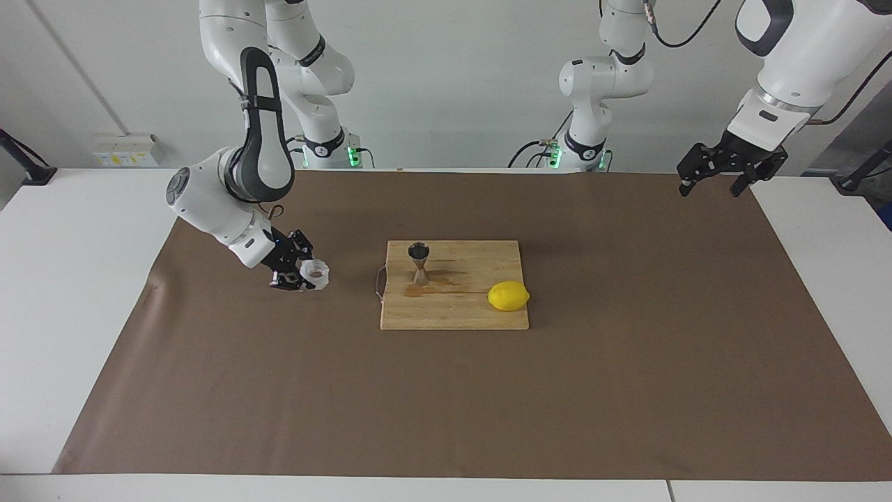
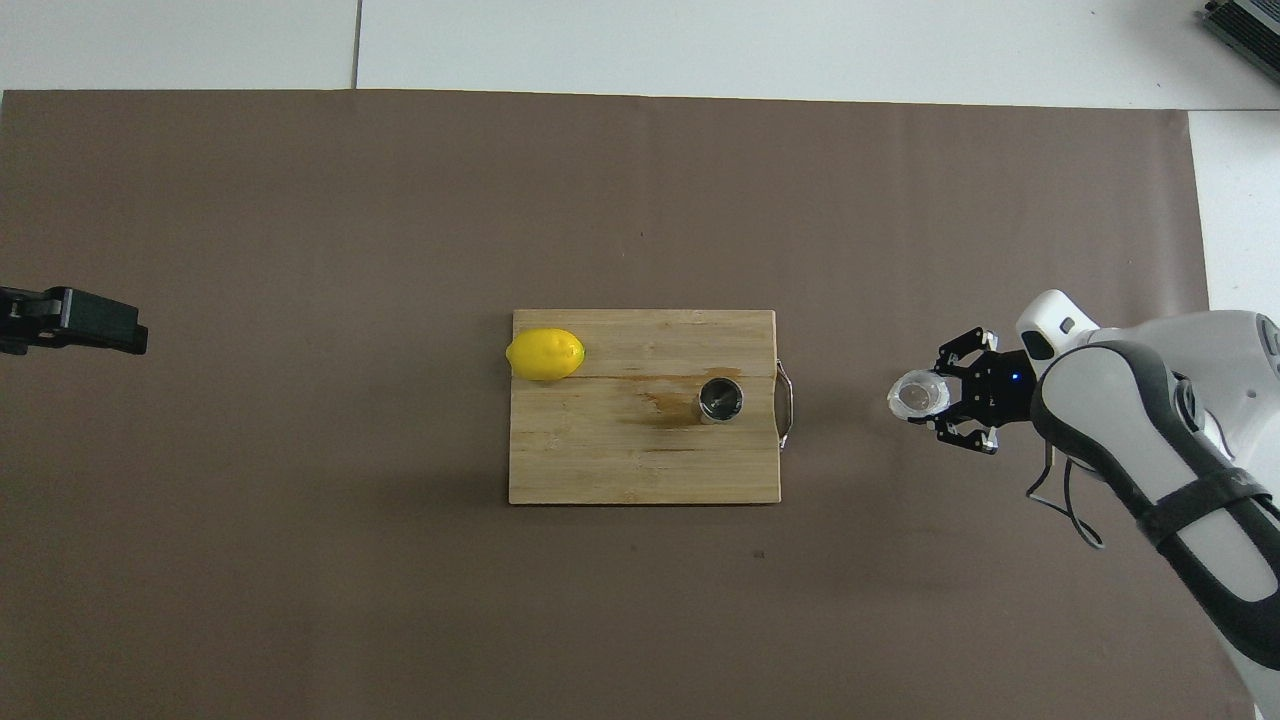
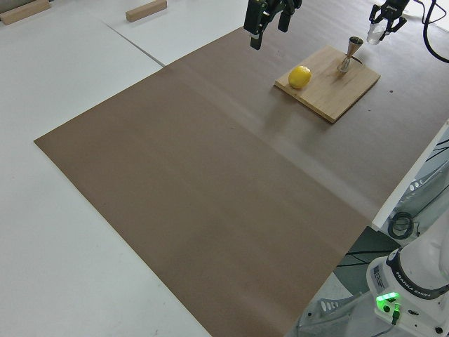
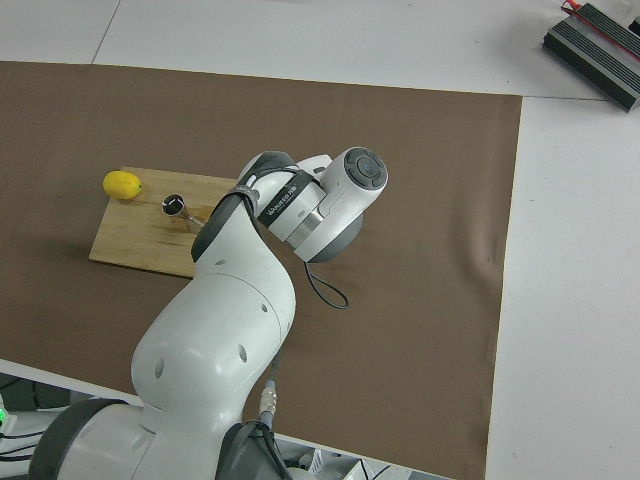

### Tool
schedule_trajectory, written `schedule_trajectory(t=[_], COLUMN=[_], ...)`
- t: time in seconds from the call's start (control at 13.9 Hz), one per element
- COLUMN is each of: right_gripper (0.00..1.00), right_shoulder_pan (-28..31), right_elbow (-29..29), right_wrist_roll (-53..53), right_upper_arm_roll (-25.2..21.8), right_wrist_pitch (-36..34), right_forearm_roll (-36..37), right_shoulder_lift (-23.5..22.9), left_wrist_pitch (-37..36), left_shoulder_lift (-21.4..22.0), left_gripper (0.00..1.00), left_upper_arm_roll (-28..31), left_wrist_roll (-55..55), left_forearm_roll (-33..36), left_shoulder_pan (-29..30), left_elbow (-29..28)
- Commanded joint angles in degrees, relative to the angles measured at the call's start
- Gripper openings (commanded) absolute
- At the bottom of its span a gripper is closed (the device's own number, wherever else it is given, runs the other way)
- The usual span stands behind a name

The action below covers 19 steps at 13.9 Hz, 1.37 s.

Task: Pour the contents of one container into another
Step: 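Lower the white cup to its starting spot and open the right gripper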

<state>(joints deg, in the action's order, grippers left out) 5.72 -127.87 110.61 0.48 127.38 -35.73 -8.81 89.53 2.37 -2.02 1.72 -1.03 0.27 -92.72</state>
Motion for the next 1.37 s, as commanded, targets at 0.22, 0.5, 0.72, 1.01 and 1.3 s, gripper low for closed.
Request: schedule_trajectory(t=[0.22,0.5,0.72,1.01,1.3], right_gripper=[0.00,0.00,0.01,0.46,1.00], right_shoulder_pan=[4.2,5.6,6.4,6.5,6.6], right_elbow=[-1.1,-1.9,-1.9,-1.9,-1.9], right_wrist_roll=[5.2,5.3,5.3,5.4,5.3], right_upper_arm_roll=[0.7,0.6,0.6,0.5,0.5], right_wrist_pitch=[1.7,2.0,2.4,2.5,2.3], right_forearm_roll=[-2.0,-1.8,-1.3,-1.1,-1.1], right_shoulder_lift=[-0.5,-0.3,-0.3,-0.3,-0.3], left_wrist_pitch=[-0.3,-0.3,-0.3,-0.3,-0.3], left_shoulder_lift=[1.5,1.5,1.5,1.5,1.5], left_gripper=[1.00,1.00,1.00,1.00,1.00], left_upper_arm_roll=[-0.2,-0.2,-0.2,-0.2,-0.2], left_wrist_roll=[-0.4,-0.4,-0.4,-0.4,-0.4], left_forearm_roll=[-0.1,-0.1,-0.1,-0.1,-0.1], left_shoulder_pan=[0.3,0.3,0.3,0.3,0.3], left_elbow=[-1.4,-1.4,-1.4,-1.4,-1.4])
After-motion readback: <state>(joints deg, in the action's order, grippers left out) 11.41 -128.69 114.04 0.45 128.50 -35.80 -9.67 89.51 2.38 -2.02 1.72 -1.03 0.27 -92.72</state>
